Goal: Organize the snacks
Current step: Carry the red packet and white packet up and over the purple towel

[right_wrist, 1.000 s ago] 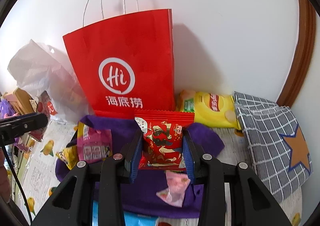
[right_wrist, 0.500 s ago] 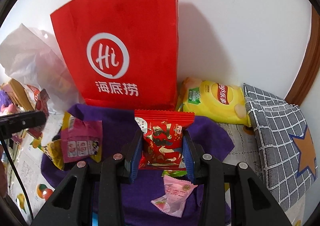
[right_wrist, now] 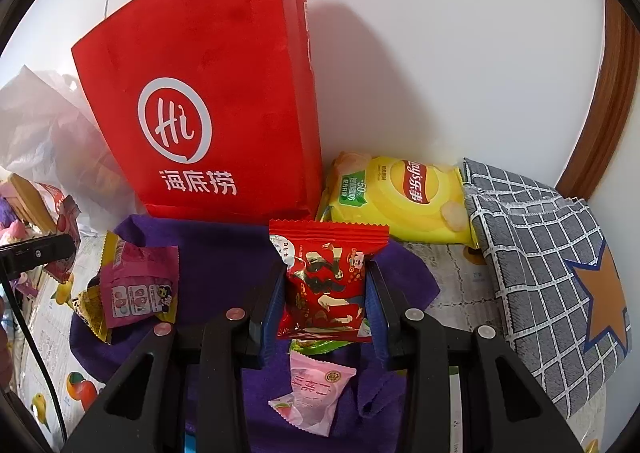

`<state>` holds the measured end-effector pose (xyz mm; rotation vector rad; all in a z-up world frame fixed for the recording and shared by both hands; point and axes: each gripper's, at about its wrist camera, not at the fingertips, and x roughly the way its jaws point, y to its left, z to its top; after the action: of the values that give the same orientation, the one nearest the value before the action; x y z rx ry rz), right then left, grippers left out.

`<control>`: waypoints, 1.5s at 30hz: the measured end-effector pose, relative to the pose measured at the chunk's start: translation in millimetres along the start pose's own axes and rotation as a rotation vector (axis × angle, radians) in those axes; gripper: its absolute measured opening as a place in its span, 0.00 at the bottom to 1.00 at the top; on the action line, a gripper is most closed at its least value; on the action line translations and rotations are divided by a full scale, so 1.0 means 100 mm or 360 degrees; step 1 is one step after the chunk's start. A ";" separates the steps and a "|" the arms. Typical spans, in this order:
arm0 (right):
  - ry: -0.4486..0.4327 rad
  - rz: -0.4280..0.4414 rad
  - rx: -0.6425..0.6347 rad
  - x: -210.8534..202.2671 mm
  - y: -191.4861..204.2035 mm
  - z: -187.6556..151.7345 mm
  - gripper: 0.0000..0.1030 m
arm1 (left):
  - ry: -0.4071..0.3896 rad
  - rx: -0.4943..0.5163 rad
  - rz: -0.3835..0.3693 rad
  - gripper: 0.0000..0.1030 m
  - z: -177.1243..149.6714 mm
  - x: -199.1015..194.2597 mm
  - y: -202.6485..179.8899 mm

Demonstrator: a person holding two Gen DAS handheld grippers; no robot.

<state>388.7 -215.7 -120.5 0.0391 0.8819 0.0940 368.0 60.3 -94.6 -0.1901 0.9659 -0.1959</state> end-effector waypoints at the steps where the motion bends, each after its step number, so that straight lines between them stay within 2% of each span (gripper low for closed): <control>1: 0.0004 0.0002 -0.0003 0.01 0.00 0.00 0.37 | 0.0001 0.0002 0.0000 0.47 0.00 0.00 0.00; 27: 0.0062 0.0016 -0.0034 0.14 0.06 -0.05 0.37 | 0.0035 -0.0043 -0.0017 0.47 -0.02 0.06 0.09; 45: 0.0231 0.0041 -0.0167 0.41 0.28 -0.16 0.37 | 0.0175 0.0100 -0.0003 0.47 -0.10 0.29 -0.10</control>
<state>400.6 -184.1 -159.6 -0.0548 1.0206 0.1686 374.8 42.3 -120.5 -0.1234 1.0675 -0.2400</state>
